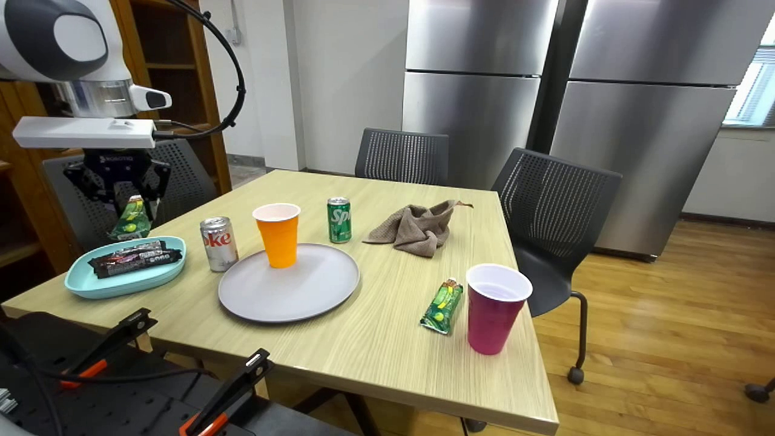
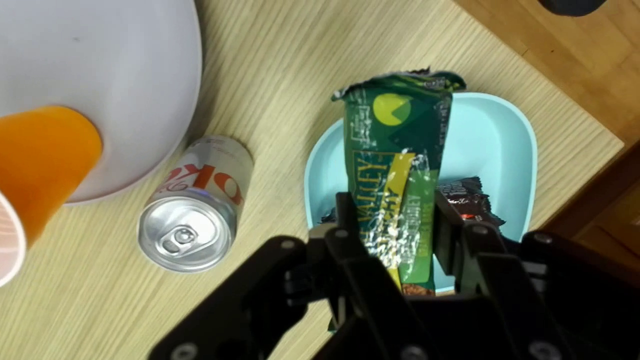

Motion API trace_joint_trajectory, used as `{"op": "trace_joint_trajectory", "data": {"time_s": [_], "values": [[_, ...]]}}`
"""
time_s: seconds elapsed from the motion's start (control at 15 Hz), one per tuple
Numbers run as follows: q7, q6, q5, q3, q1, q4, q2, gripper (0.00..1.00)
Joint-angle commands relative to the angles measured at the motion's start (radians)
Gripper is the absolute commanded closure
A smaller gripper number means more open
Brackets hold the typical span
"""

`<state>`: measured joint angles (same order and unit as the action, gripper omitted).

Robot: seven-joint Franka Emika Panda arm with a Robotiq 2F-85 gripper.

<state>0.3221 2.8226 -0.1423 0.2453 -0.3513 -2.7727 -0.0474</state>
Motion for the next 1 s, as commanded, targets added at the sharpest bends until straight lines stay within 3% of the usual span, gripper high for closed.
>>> {"op": "trace_joint_trajectory", "data": {"time_s": [0.0,0.93], "values": [[-0.035,-0.004,-0.018,0.039,-0.016,0.001,0.019,0.87],[-0.017,0.132,0.061,0.102,0.035,0.060,0.213,0.87]]}}
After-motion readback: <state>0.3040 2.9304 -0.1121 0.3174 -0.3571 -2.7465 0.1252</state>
